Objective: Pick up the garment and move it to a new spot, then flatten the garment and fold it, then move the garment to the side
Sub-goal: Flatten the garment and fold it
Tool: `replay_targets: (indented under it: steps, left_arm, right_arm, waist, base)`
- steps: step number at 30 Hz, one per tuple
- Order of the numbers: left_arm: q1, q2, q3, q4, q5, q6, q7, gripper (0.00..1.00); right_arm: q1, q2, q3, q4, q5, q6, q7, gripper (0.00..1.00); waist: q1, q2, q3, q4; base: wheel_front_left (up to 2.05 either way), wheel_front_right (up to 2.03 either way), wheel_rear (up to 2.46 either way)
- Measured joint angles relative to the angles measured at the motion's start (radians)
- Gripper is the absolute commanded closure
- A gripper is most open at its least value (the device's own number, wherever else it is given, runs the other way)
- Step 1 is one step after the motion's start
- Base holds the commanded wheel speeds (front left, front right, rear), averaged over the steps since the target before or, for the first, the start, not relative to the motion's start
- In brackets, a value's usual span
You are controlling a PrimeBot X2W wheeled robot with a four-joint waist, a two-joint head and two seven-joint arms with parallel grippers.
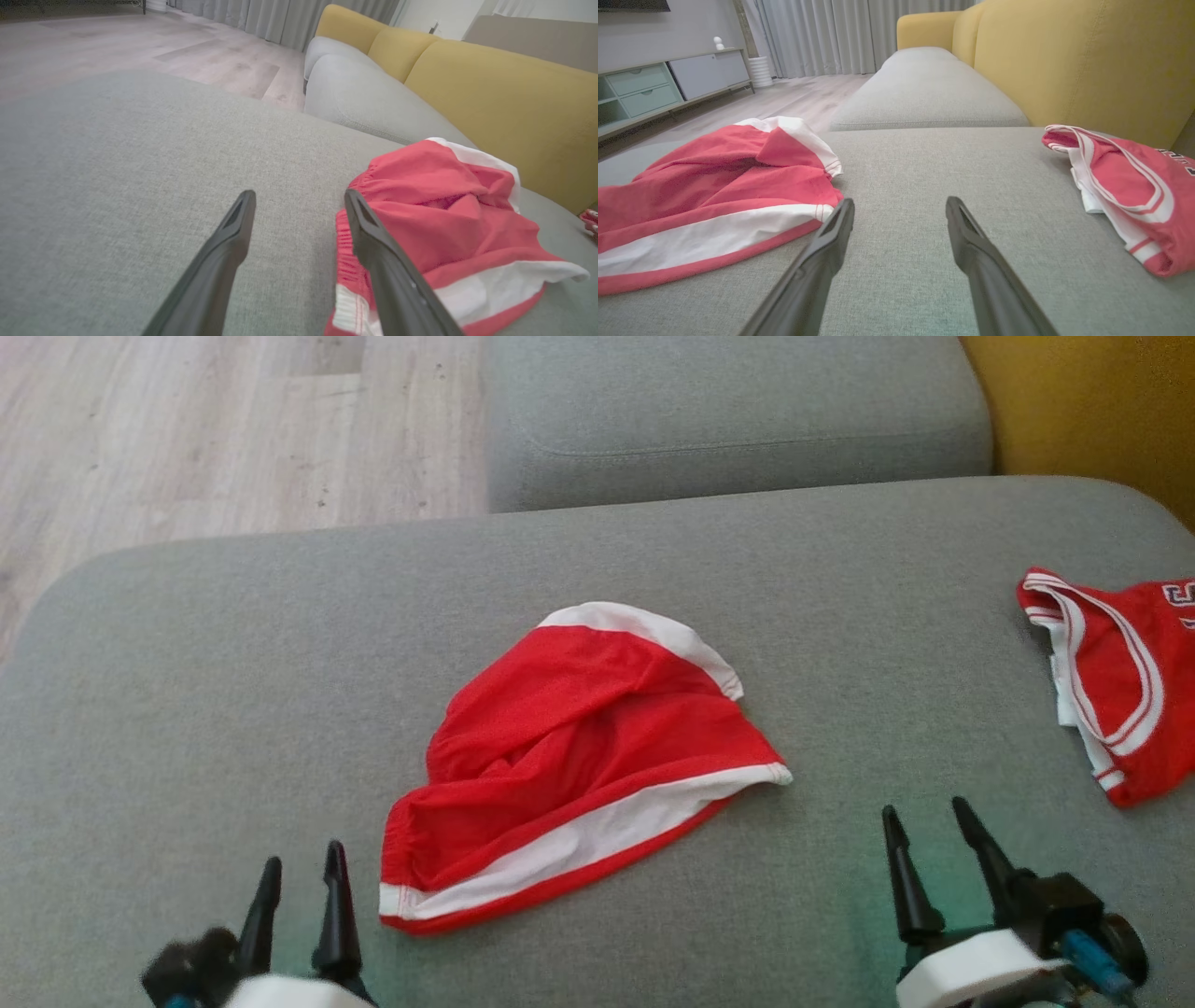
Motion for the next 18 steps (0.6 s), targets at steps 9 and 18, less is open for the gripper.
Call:
replay_targets:
  steps: [9, 18]
  left_arm:
    - [0.123, -0.112, 0.138, -0.132, 0.338, -0.031, -0.002, 0.0]
    - [0.146, -0.163, 0.229, -0.125, 0.457, -0.109, -0.002, 0.0]
  right_arm:
    - [0.001, 0.0, -0.045, -0.026, -0.018, 0.0, 0.0, 0.0]
    - [0.039, 0.0, -0.031, -0.007, -0.018, 0.0, 0.0, 0.0]
  waist:
    - [0.0, 0.0, -0.006, 0.045]
    - [0.0, 0.0, -0.012, 0.048]
  base:
    - [0.0, 0.0, 0.0]
    - [0.0, 0.0, 0.0]
